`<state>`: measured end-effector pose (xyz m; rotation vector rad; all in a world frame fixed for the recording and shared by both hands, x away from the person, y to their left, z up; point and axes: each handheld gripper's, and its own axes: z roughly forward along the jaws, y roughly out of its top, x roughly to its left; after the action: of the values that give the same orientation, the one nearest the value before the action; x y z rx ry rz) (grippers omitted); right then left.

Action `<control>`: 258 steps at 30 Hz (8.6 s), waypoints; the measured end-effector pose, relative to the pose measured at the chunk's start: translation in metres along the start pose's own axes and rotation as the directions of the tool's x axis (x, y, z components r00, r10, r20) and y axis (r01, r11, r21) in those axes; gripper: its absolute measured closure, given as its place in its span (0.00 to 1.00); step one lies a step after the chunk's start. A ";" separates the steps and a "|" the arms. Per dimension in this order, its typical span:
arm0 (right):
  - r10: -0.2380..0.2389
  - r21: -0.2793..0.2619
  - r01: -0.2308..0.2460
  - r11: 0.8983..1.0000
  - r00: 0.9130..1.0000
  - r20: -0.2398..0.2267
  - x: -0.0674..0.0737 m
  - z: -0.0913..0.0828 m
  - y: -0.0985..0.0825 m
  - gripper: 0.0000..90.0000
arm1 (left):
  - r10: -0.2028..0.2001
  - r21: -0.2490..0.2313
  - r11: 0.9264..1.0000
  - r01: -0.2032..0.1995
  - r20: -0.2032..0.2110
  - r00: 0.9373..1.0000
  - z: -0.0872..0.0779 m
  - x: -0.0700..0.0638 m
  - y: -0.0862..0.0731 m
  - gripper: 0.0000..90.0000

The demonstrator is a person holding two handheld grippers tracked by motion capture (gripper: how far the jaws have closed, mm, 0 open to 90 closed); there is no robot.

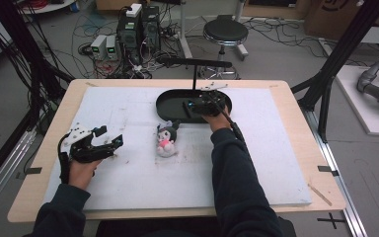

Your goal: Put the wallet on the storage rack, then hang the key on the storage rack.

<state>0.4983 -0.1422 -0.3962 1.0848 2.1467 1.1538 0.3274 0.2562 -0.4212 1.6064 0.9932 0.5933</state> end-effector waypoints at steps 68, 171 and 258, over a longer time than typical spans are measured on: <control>0.013 -0.004 -0.013 1.000 0.992 0.125 -0.044 -0.163 -0.120 0.24 | -0.060 0.156 0.986 0.055 0.023 0.998 0.068 -0.070 0.013 0.28; 0.018 -0.032 -0.016 0.999 0.996 0.088 -0.058 -0.172 -0.122 0.28 | -0.179 0.095 0.980 0.175 0.043 0.983 0.158 -0.001 0.168 0.59; -0.075 0.017 0.074 0.997 0.995 0.063 -0.037 -0.169 -0.124 0.24 | 0.033 0.017 0.999 -0.033 0.014 0.999 0.026 -0.024 0.009 0.23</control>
<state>0.3490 -0.2940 -0.4089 1.0253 2.1303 1.0578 0.3381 0.2217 -0.4164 1.6430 0.9659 0.5968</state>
